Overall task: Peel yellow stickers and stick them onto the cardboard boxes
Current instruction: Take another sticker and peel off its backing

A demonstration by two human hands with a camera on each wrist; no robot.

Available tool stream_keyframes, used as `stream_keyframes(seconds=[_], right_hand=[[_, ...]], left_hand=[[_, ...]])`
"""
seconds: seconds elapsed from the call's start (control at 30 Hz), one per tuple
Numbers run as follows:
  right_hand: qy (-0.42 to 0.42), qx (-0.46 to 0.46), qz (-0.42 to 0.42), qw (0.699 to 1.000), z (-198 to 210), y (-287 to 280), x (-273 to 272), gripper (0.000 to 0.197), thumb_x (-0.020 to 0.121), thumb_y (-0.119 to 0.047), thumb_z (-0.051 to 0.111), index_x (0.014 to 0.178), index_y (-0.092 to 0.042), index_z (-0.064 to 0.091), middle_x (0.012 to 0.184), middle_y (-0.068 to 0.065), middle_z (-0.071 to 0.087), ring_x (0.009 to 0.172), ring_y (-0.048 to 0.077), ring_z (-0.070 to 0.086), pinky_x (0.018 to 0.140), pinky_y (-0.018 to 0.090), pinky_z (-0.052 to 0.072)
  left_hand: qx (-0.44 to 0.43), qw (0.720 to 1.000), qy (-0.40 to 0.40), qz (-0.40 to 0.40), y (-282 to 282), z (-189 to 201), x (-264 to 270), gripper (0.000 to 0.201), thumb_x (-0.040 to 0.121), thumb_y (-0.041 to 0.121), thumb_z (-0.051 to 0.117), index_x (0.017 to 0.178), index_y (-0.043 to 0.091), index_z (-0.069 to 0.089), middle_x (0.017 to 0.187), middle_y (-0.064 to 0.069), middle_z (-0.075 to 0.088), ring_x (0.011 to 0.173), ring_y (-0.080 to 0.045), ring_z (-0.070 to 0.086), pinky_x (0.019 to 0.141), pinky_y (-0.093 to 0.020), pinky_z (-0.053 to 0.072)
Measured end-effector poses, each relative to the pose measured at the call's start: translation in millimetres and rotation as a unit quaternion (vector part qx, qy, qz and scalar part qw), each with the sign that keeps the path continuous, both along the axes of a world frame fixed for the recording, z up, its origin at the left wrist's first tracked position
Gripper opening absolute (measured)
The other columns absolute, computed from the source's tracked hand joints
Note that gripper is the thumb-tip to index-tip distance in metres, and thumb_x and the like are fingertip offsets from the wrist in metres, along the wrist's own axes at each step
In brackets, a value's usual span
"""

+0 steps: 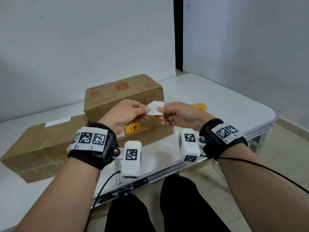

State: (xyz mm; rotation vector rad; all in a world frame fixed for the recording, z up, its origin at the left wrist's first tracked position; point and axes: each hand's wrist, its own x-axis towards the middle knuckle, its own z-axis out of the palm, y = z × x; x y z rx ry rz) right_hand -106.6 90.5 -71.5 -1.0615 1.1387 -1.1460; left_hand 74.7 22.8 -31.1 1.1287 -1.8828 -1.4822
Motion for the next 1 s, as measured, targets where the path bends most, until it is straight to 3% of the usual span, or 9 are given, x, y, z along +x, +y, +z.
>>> stream_keyframes(seconds=[0.1, 0.33, 0.6, 0.83, 1.0], right_hand=[[0.005, 0.006, 0.001, 1.000, -2, 0, -2, 0.011, 0.094, -0.021, 0.059, 0.094, -0.010, 0.059, 0.069, 0.001, 0.063, 0.063, 0.014, 0.062, 0.071, 0.025, 0.047], [0.007, 0.014, -0.015, 1.000, -1, 3, -2, 0.018, 0.094, -0.019, 0.058, 0.078, -0.013, 0.058, 0.066, 0.001, 0.061, 0.060, 0.015, 0.061, 0.067, 0.025, 0.046], [-0.015, 0.033, -0.033, 0.999, -4, 2, -8, 0.012, 0.093, -0.020, 0.057, 0.084, -0.012, 0.057, 0.066, 0.001, 0.060, 0.059, 0.014, 0.060, 0.064, 0.024, 0.046], [-0.048, 0.024, -0.044, 0.998, -6, 6, -12, 0.014, 0.092, -0.018, 0.058, 0.080, -0.013, 0.057, 0.064, 0.000, 0.059, 0.056, 0.012, 0.059, 0.060, 0.021, 0.049], [-0.089, 0.013, -0.049, 0.995, -7, 10, -14, 0.019, 0.093, -0.017, 0.056, 0.074, -0.013, 0.057, 0.063, -0.001, 0.057, 0.055, 0.012, 0.056, 0.060, 0.020, 0.047]], left_hand=[[-0.004, 1.000, -0.004, 0.004, 0, 0, 0, 0.011, 0.088, 0.011, 0.066, 0.091, 0.000, 0.068, 0.077, -0.009, 0.070, 0.060, -0.006, 0.066, 0.063, -0.016, 0.057], [-0.066, 0.997, -0.024, 0.034, 2, 0, -2, 0.014, 0.090, 0.011, 0.064, 0.097, -0.001, 0.065, 0.077, -0.011, 0.071, 0.055, -0.006, 0.066, 0.053, -0.015, 0.053], [-0.138, 0.988, -0.041, 0.054, 6, 0, -5, 0.008, 0.091, 0.014, 0.063, 0.094, 0.006, 0.066, 0.080, -0.008, 0.073, 0.058, -0.005, 0.066, 0.055, -0.014, 0.053], [-0.121, 0.991, -0.031, 0.044, 3, 1, -6, 0.006, 0.090, 0.013, 0.063, 0.093, 0.008, 0.065, 0.078, -0.006, 0.071, 0.065, -0.012, 0.063, 0.070, -0.026, 0.057], [-0.086, 0.996, -0.005, 0.039, 0, 3, -7, 0.006, 0.090, 0.011, 0.063, 0.094, 0.006, 0.065, 0.073, -0.004, 0.068, 0.061, -0.008, 0.060, 0.064, -0.020, 0.055]])
